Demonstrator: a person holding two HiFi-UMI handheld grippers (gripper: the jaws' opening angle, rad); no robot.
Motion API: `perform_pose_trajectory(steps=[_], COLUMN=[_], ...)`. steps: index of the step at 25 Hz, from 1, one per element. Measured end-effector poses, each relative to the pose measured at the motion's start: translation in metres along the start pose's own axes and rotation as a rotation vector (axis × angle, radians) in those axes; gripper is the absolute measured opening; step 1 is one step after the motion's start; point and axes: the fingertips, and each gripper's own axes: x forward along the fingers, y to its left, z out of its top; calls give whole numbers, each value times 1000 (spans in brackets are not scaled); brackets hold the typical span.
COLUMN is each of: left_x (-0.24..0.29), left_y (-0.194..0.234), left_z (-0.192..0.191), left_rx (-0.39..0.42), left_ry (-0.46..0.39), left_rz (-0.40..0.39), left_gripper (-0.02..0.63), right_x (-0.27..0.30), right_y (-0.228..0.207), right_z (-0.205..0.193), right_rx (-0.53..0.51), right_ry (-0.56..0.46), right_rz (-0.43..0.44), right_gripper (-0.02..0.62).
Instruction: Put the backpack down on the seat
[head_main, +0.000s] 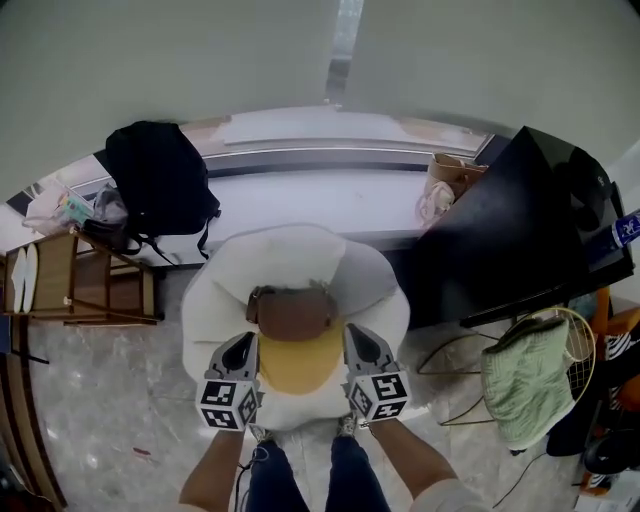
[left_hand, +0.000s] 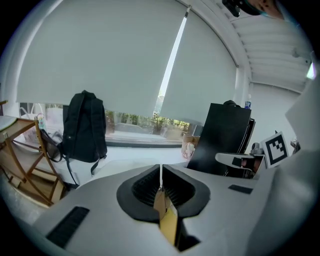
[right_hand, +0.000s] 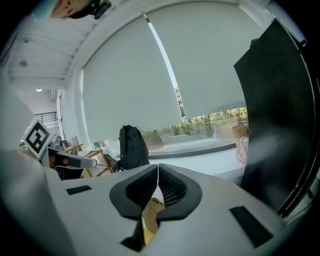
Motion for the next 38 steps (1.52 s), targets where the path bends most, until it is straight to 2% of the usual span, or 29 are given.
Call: perform_pose_trajectory(steps=[9,18,24,34,38], left_x=[-51,-97,-120,-155,-169], left_y=[-31,-57,-69,-83,-86], left_z=[47,91,111,142,152], left_rx=[89,94,149,145,167], left_ry=[-57,-130,-155,-231,-264], left_rz=[2,-8,-1,-14,-7], left_gripper=[43,43,43,43,43], right_x=[-46,-91,-107,-131,-144], right_y=[24,39,54,66,71], right_z=[55,108,129,170,192], right_rx=[-22,-69,-132,-128,-153], right_ry=[-62,-126,-150,-231,-277], right_rz=[19,30,73,70,67], right_gripper=[33,32,32,32,32])
